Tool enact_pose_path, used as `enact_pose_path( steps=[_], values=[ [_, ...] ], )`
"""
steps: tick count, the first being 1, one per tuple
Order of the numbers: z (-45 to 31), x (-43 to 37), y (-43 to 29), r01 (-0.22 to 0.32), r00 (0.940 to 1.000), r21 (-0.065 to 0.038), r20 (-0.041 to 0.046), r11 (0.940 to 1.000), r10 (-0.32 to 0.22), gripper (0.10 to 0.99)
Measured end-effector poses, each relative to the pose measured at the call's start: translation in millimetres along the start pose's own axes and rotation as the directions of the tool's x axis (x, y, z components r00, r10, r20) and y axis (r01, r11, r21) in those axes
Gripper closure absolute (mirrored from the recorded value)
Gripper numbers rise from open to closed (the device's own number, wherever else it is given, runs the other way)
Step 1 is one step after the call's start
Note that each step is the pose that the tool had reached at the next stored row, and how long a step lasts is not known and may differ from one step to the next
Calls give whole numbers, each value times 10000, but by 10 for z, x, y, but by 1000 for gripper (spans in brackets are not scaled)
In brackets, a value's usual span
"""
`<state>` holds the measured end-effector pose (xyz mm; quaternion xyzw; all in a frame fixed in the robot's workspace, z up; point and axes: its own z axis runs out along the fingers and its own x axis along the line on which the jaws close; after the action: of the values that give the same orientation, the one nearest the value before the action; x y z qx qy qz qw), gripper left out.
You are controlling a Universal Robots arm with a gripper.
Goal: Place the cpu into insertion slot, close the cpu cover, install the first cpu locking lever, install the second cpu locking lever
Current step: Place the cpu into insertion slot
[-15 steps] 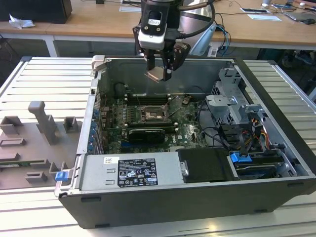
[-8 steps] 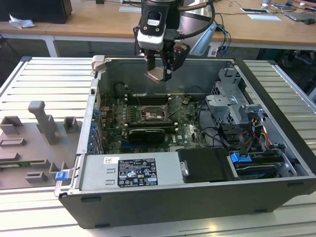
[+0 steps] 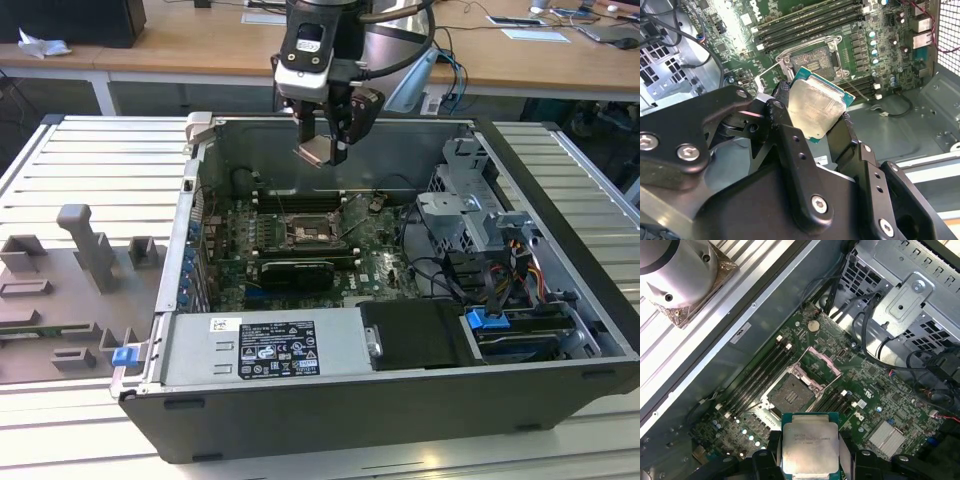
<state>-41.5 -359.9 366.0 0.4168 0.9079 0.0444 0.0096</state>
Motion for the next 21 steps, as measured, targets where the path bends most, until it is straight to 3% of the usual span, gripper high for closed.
enact_pose_path(
  steps=[21],
  values=[
    [14, 0, -1, -662, 9978, -15, 59, 9978, 662, 545]
  ],
)
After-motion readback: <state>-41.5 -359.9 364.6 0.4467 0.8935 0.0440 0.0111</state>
